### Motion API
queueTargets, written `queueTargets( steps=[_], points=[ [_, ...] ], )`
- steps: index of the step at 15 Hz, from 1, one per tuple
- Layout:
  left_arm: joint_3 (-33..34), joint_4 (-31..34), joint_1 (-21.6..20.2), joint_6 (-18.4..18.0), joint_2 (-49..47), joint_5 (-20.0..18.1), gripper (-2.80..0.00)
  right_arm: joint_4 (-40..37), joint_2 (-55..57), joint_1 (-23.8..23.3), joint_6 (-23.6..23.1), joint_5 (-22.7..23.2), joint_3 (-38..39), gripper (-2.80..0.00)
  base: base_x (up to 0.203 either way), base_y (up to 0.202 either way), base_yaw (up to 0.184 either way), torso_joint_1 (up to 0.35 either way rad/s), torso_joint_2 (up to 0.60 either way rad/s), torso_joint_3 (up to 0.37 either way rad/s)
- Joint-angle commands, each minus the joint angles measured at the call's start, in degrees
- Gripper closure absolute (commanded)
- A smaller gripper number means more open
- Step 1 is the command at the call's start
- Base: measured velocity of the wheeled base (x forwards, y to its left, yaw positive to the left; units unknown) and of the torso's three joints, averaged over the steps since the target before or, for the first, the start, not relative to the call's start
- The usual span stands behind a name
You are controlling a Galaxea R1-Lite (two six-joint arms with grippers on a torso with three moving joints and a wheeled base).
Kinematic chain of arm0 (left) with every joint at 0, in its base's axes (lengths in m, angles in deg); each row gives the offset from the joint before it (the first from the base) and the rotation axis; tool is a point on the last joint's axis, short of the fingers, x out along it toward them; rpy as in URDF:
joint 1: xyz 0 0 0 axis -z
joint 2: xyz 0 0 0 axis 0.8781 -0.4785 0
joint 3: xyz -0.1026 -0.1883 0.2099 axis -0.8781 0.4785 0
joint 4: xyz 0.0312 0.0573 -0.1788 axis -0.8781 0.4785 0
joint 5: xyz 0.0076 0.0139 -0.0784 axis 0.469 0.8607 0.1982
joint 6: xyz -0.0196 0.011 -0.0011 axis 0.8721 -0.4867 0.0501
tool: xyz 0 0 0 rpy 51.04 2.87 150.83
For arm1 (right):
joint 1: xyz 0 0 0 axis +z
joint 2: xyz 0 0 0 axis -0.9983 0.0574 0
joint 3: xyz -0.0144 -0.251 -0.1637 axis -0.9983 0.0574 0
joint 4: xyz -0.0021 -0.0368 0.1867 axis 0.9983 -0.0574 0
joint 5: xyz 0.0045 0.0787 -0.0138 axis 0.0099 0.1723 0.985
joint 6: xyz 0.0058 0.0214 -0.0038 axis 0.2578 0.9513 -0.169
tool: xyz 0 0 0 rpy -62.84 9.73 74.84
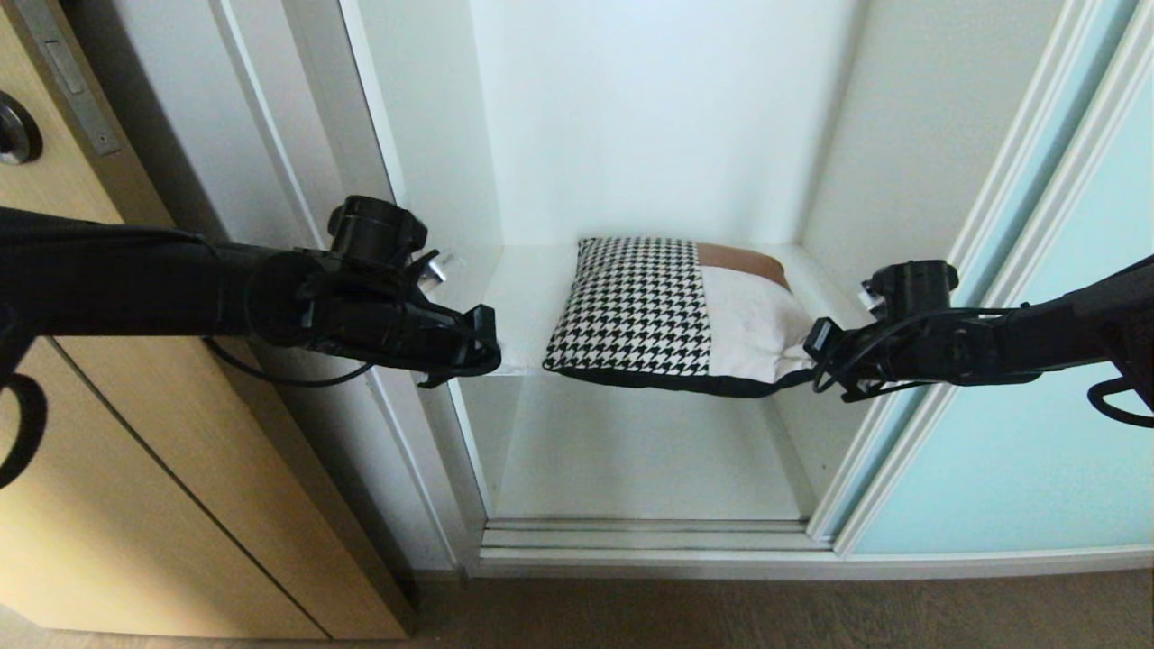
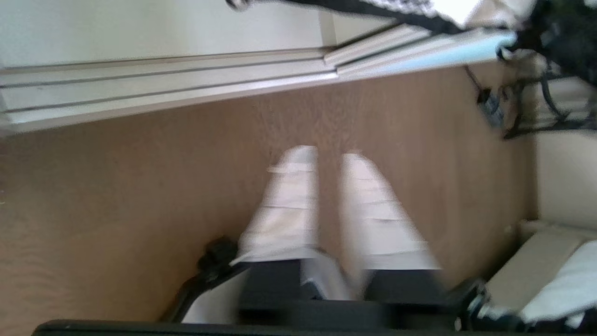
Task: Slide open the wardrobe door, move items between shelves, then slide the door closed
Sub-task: Place the pillow on the lower shelf
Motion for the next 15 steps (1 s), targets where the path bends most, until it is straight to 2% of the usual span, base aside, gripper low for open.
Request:
queueTargets(
  steps=[1, 4, 8, 13, 15],
  points=[
    [-2.4, -0.1, 0.5, 1.6, -5.3, -0.2, -2.80, -0.1, -0.2, 0.0, 0.2, 0.1, 0.2, 0.00, 0.000, 0.000, 0.000, 0.000, 0.00, 0.000],
    [-3.9, -1.3, 0.5, 1.8, -8.1, -0.6, -2.80, -0.5, -0.4, -0.4, 0.1, 0.2, 1.1, 0.00, 0.000, 0.000, 0.000, 0.000, 0.00, 0.000],
    [-3.7, -9.7, 0.5, 2.0, -13.2, -0.5, -2.80, -1.5, -2.8, -1.1, -2.7, 1.0, 4.9, 0.00, 0.000, 0.000, 0.000, 0.000, 0.00, 0.000],
    [-8.5, -13.6, 0.6, 2.0, -17.8, -1.1, -2.80, -4.5, -5.4, -1.5, -2.8, 2.7, 5.2, 0.00, 0.000, 0.000, 0.000, 0.000, 0.00, 0.000],
    [-12.0, -13.6, 0.8, 2.1, -19.5, -2.8, -2.80, -5.2, -7.3, -1.4, -2.9, 3.7, 5.4, 0.00, 0.000, 0.000, 0.000, 0.000, 0.00, 0.000]
  ],
)
